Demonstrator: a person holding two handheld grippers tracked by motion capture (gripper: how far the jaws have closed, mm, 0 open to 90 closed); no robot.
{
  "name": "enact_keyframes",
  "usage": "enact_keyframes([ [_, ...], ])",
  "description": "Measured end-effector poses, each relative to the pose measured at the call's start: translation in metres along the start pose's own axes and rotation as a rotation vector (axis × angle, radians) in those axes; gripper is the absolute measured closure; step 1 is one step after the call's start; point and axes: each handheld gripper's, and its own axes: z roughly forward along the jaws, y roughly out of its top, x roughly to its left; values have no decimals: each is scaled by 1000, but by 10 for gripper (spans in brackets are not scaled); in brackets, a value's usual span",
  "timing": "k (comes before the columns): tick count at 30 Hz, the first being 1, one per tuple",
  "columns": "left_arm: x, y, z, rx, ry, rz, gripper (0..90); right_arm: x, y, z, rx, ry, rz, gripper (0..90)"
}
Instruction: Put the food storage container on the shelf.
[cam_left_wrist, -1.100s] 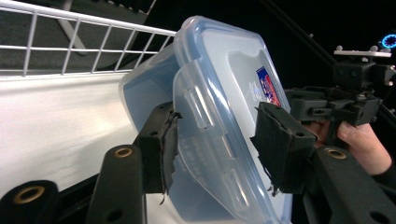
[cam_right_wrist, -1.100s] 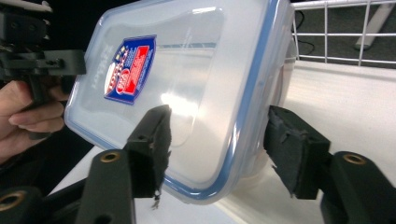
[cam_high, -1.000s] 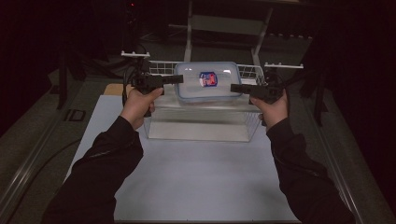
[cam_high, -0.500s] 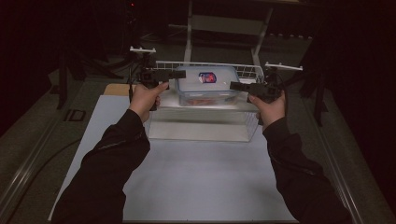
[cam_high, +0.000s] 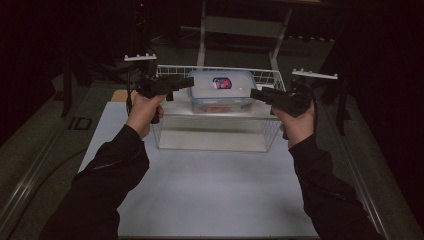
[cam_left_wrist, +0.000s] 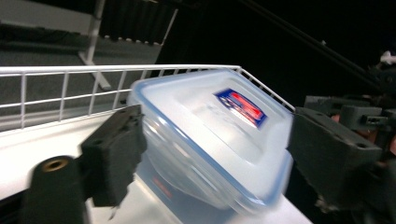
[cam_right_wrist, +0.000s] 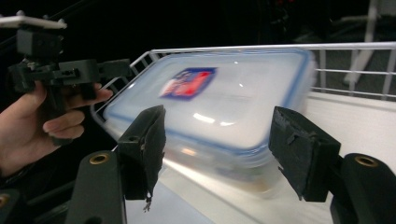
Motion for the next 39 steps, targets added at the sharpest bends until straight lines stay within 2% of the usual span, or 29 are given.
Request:
enact_keyframes([
  [1,-5,-2,-5,-18,-22,22,142,4,-2,-1,2,6,-17,373],
  [2,-7,-4,-7,-25,-26,33,125,12,-7,-1,-2,29,-41,387],
  [4,-13,-7,-11,-34,-18,68,56,20,-11,0,8,50,-63,405],
  [6,-18,-11,-16,-47,-25,72,16,28,-16,3,14,69,-99,429],
  [12,-32,-28,-29,-36,-19,134,0,51,-31,13,54,99,-200,574],
  [15,-39,-40,-34,-29,-15,158,0,57,-36,19,84,85,-257,701],
  [18,-45,-55,-36,-11,-2,181,0,60,-39,26,102,73,-282,897],
  [22,-51,-82,-37,-2,8,187,0,60,-40,36,122,64,-289,899],
  [30,-65,-130,-36,38,33,259,0,55,-38,52,133,45,-262,898],
  [33,-71,-142,-34,54,38,294,0,52,-37,59,139,30,-251,898],
  [38,-76,-150,-30,49,33,315,0,48,-34,71,151,26,-232,899],
  [39,-76,-151,-29,47,28,309,0,48,-34,73,152,23,-234,898],
])
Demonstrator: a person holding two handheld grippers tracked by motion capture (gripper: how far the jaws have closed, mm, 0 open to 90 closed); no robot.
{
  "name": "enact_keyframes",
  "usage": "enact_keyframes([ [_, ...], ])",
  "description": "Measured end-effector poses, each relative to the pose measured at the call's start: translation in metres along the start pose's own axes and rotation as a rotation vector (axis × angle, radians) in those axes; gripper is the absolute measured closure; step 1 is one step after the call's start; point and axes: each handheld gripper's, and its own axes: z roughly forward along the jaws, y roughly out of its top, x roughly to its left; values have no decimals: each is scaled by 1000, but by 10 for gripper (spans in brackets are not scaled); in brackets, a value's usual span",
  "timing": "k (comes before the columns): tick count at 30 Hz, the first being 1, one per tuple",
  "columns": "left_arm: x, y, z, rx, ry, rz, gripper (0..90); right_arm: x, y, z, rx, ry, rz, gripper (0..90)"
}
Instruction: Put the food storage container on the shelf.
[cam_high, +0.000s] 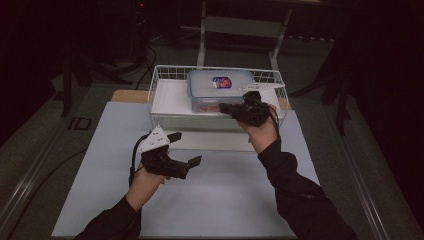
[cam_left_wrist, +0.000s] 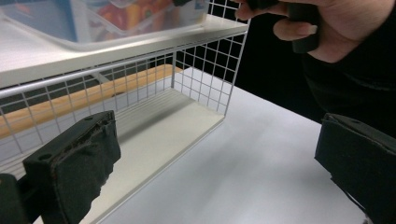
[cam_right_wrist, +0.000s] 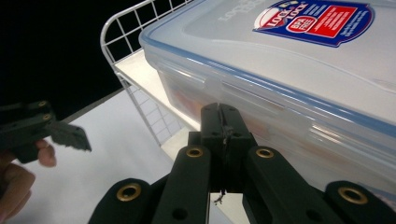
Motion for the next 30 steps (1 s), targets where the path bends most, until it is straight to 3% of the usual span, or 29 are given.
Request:
enact_keyframes([
  [15,2,-7,3,-13,-13,-22,0,-1,8,22,8,-2,13,896],
  [19,0,-9,2,-11,-23,-2,0,2,4,22,16,26,11,855],
  [22,-1,-7,0,-13,-23,3,0,12,-2,17,11,51,-14,739],
  [26,-4,-3,-7,-28,-14,17,0,27,-13,5,-6,70,-66,498],
  [30,-8,0,-13,-28,-21,42,0,38,-30,-9,-42,106,-79,261],
])
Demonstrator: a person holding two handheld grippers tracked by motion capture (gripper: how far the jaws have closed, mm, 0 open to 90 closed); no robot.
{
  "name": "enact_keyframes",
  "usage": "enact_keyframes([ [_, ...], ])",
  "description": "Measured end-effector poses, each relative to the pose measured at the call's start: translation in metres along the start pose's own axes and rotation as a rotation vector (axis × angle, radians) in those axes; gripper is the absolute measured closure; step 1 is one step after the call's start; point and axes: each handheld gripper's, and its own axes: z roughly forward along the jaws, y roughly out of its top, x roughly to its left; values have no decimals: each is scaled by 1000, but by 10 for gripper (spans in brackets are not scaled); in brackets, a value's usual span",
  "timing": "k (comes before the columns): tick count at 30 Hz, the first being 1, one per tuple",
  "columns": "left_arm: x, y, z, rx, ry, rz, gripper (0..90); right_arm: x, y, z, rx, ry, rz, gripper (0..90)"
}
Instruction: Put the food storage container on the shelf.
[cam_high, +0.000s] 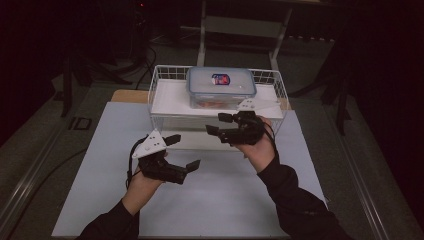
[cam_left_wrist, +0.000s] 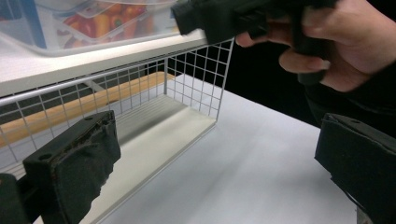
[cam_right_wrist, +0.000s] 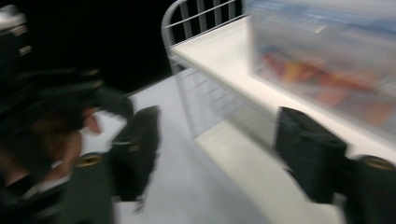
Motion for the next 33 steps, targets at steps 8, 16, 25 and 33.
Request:
enact_keyframes([
  [8,-8,-8,-5,20,12,48,0,11,-36,-16,-33,62,-19,144],
  [16,-12,-29,-7,40,-7,31,0,11,-87,-28,-2,44,-34,141],
  [25,-9,-57,-6,91,-32,4,0,6,-132,-48,-20,1,-46,139],
  [33,-12,-80,-4,137,-48,26,0,-1,-166,-62,-3,-44,-45,142],
])
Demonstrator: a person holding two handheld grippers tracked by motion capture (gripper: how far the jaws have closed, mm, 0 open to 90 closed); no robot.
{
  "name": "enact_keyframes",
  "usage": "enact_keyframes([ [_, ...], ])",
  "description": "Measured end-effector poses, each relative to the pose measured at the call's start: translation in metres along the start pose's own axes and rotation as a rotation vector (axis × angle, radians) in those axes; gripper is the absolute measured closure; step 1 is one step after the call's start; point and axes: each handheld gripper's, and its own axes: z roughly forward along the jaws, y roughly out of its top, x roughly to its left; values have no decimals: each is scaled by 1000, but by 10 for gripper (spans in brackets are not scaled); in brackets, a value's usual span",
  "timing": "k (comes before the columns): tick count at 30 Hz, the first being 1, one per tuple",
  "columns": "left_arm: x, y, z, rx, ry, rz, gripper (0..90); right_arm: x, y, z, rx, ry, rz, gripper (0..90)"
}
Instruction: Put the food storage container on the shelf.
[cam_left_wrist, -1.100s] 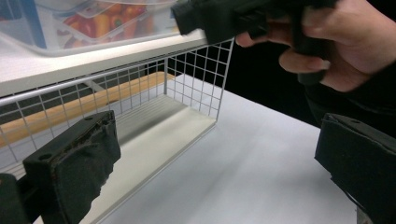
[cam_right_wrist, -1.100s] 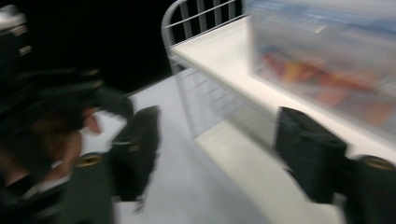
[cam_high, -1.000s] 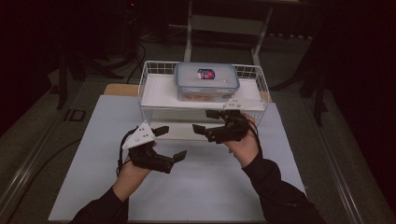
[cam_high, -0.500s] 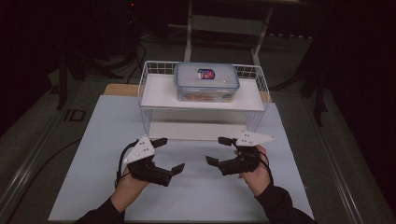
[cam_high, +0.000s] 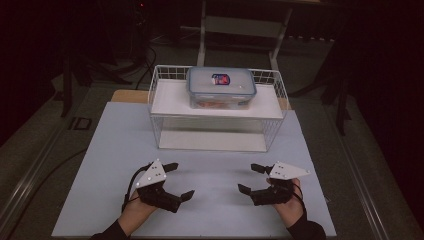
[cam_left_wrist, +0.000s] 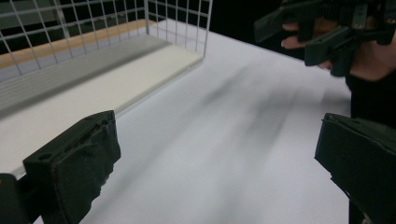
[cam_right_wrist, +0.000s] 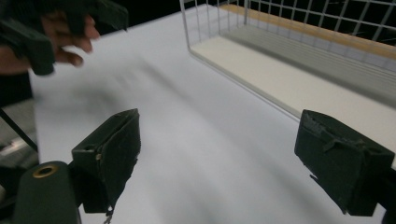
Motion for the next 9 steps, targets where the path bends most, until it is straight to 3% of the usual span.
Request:
enact_keyframes([
  [9,-1,-3,1,-5,-6,16,0,-8,-14,-10,16,-43,27,143],
])
